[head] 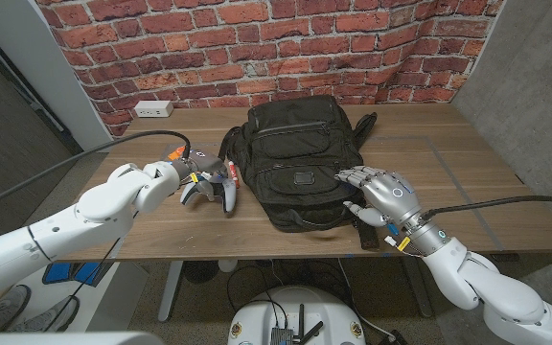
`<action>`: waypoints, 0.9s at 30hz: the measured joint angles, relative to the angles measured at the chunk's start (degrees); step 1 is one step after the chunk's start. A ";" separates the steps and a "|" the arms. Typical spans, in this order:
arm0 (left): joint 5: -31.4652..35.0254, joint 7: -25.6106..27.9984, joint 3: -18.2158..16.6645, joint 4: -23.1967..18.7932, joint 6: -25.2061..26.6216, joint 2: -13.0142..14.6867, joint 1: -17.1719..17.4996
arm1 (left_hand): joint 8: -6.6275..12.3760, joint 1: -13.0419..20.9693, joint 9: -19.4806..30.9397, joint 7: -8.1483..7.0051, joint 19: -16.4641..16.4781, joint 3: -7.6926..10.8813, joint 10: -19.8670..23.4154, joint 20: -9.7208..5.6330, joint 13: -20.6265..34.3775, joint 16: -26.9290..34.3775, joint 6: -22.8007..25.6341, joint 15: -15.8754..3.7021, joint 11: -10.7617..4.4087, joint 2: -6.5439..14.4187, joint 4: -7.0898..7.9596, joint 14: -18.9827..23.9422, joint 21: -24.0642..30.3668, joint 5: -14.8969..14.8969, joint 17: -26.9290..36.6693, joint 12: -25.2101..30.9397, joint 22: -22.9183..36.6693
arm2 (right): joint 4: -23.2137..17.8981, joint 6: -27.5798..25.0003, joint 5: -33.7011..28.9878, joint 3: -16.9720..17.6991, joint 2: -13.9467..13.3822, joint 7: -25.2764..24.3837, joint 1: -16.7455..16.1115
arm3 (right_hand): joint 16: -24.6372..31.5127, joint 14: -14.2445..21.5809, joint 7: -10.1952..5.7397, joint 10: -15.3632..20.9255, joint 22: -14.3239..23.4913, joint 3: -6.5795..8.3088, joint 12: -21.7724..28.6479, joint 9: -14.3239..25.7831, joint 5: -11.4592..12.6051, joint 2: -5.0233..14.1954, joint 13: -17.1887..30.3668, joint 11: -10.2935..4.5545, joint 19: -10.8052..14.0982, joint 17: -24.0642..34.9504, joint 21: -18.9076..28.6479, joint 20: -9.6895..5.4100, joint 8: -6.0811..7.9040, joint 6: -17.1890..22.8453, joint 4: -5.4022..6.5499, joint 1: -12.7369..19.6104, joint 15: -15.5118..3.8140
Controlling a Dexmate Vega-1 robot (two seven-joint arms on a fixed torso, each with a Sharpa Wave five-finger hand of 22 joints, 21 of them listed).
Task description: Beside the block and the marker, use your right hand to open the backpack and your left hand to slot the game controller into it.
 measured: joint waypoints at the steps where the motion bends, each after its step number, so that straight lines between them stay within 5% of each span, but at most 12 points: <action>1: 0.00 0.01 0.00 0.00 0.00 0.00 0.00 | -0.08 0.00 0.00 0.00 0.00 0.00 0.00 0.00 0.00 0.00 0.01 0.00 0.00 0.00 0.00 0.00 0.00 0.00 0.00 0.01 0.00 | 0.00 -0.14 -0.14 -0.07 0.00 0.00 0.06 | 0.08 0.27 -0.20 0.14 0.00 -0.16 0.00 -0.01 0.00 0.00 0.00 -0.14 0.35 0.12 0.11 0.09 0.00 0.41 0.16 0.00 0.21; 27: 0.32 0.42 1.19 0.25 1.22 -1.24 -0.17 | -0.41 0.00 0.01 0.02 0.00 0.25 0.20 0.00 0.00 -0.01 0.38 -0.28 0.08 0.00 -0.25 0.70 0.00 -0.06 -0.07 -0.09 0.00 | 1.51 -2.61 -2.07 -4.26 -0.20 -2.45 3.48 | 2.93 2.87 -0.61 3.36 0.28 -1.85 0.84 0.00 0.00 1.74 0.26 -0.27 2.36 2.26 0.64 -0.31 0.89 4.08 0.84 1.74 0.00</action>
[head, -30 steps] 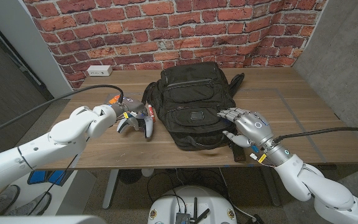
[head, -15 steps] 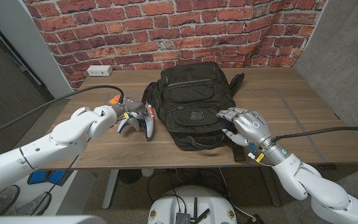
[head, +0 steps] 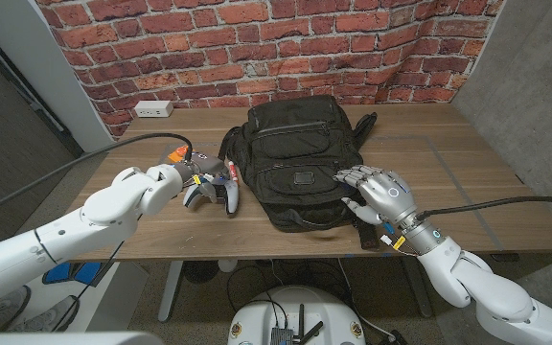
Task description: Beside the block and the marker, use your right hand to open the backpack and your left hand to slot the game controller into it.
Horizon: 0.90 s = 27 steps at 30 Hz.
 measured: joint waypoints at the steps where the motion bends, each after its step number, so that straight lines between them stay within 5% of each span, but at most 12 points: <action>1: 0.00 0.00 0.01 0.00 0.01 -0.01 0.00 | 0.00 0.00 0.00 0.00 0.00 0.00 0.00 0.00 0.00 0.00 0.00 0.00 0.00 0.00 0.00 0.00 0.00 0.00 -0.01 0.00 0.00 | 0.01 0.00 0.00 -0.01 0.00 0.00 0.02 | 0.01 0.00 -0.13 0.01 0.00 -0.12 0.00 0.00 0.00 0.00 0.00 -0.01 0.00 0.15 0.22 0.00 0.00 0.13 0.11 0.00 0.00; 5: 0.06 0.01 0.08 0.00 0.40 -0.05 0.02 | -0.01 0.00 0.00 0.00 0.00 0.00 0.00 0.00 0.00 0.00 0.01 0.00 0.00 0.00 0.00 0.00 0.00 -0.01 -0.02 -0.02 0.00 | 0.15 -0.13 0.15 -0.28 -0.03 -0.41 0.32 | 0.83 0.61 -0.63 0.73 0.00 -0.51 0.00 0.00 0.00 0.03 0.00 -0.34 0.34 0.75 0.22 0.12 0.44 1.25 0.50 0.00 0.00; 15: 0.23 -0.04 0.21 -0.61 1.35 -0.06 0.60 | -0.25 0.00 0.02 -0.02 0.00 0.00 -0.02 0.00 0.00 0.00 0.02 0.00 -0.03 0.00 0.01 -0.01 0.00 -0.19 -0.05 0.10 0.00 | 0.44 -0.34 1.05 -0.47 -0.06 -1.92 0.81 | 2.20 2.10 -1.00 2.44 0.25 -1.71 0.32 0.16 0.00 3.54 0.26 -0.63 1.47 1.95 0.66 -0.03 0.62 3.27 1.28 -0.97 -0.22; 27: 0.34 -0.08 0.19 -1.58 2.68 0.25 1.79 | -0.70 0.00 0.01 0.07 0.00 0.16 -0.03 0.00 0.00 0.00 0.36 0.22 -0.04 0.00 -0.16 0.20 0.00 -0.23 0.02 0.10 0.00 | 1.15 0.23 1.85 -0.86 -0.15 -3.14 1.92 | 2.44 5.01 -1.22 7.10 0.25 -1.56 1.49 0.04 0.00 6.05 0.26 -1.35 3.18 1.69 1.55 -0.31 1.60 7.37 1.89 -2.12 -0.52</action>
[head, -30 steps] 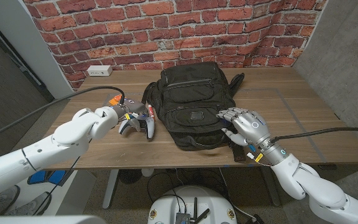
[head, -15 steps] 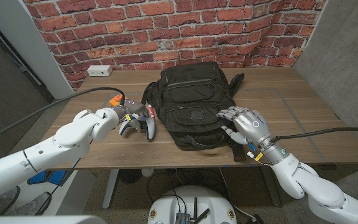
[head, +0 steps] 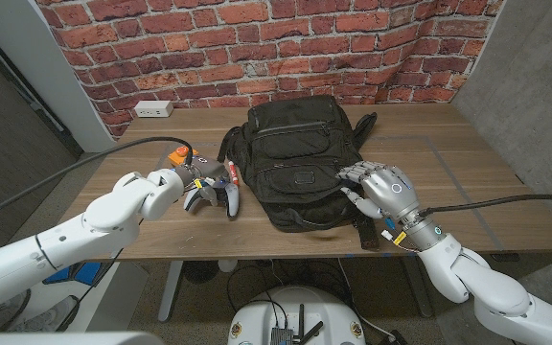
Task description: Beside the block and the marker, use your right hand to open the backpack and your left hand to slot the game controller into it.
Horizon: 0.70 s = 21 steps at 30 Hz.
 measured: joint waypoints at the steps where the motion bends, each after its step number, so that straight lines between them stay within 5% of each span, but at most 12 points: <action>1: 0.00 0.00 -0.01 -0.05 0.11 0.02 0.06 | 0.00 0.00 0.00 0.00 0.00 0.00 0.00 0.00 0.00 0.00 0.00 -0.01 0.00 0.00 0.00 0.01 0.00 0.00 0.08 0.00 0.00 | 0.09 0.03 0.03 -0.05 -0.05 -0.01 0.15 | 0.00 0.17 -0.10 0.49 0.00 0.00 0.00 -0.04 0.00 0.00 0.00 -0.09 0.00 0.00 0.00 0.00 0.01 0.36 0.00 0.00 0.18; 21: 0.14 -0.04 -0.22 -1.00 1.56 0.38 0.91 | -0.38 0.00 -0.03 0.11 0.00 -0.01 -0.09 0.00 0.00 -0.05 0.13 -0.31 -0.09 0.00 0.01 0.30 0.00 0.12 0.05 -0.11 0.00 | 1.24 1.14 0.77 -0.82 -0.34 -0.32 1.56 | -0.01 7.64 -0.64 8.86 0.56 1.71 1.55 -0.19 -0.02 2.34 -0.01 -0.51 3.27 -0.53 1.90 -0.82 1.73 9.24 -1.19 0.38 -0.66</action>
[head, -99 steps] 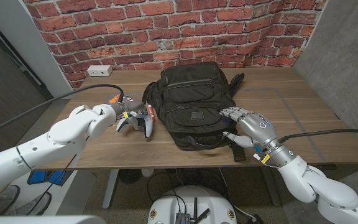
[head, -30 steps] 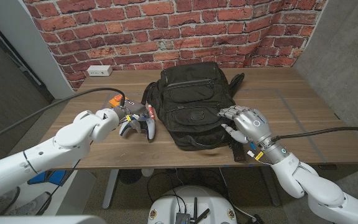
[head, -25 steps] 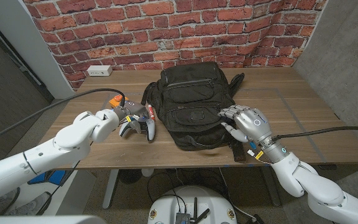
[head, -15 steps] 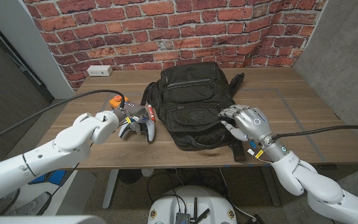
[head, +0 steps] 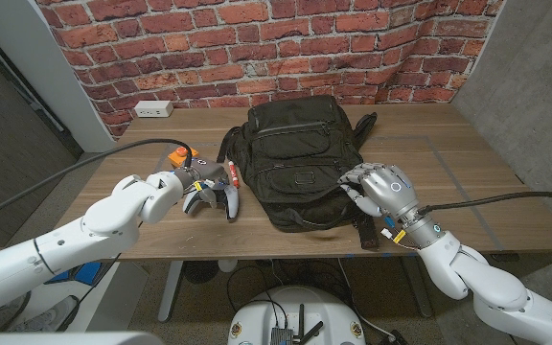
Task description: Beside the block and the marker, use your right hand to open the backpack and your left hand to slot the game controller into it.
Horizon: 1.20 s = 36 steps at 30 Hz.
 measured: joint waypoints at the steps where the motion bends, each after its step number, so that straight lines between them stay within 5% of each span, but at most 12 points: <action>1: 0.00 -0.01 0.00 0.00 0.01 0.00 0.00 | 0.00 0.00 0.00 0.00 0.00 0.00 0.00 0.00 0.00 0.00 0.00 0.00 0.00 0.00 0.00 0.00 0.00 0.00 0.00 0.00 0.00 | 0.02 0.02 0.06 0.00 -0.04 -0.05 0.01 | 0.00 0.20 -0.08 0.15 0.00 0.06 0.24 0.00 -0.01 0.00 0.00 -0.14 0.00 0.00 0.15 0.00 0.03 0.28 -0.06 0.00 -0.15; 36: 0.92 -0.74 -0.51 -2.90 3.11 0.42 1.90 | -0.18 0.00 0.03 -0.09 0.00 0.31 0.13 0.00 0.00 -0.17 0.26 0.22 0.13 0.00 -0.31 0.19 0.00 -0.12 -0.10 0.11 0.00 | -1.37 -0.92 3.39 2.63 0.44 0.16 0.28 | -0.39 3.77 0.32 4.19 0.51 1.55 1.20 0.02 -0.51 0.21 1.08 -0.10 1.74 -0.28 1.77 -0.51 0.88 4.17 -0.76 0.84 -0.82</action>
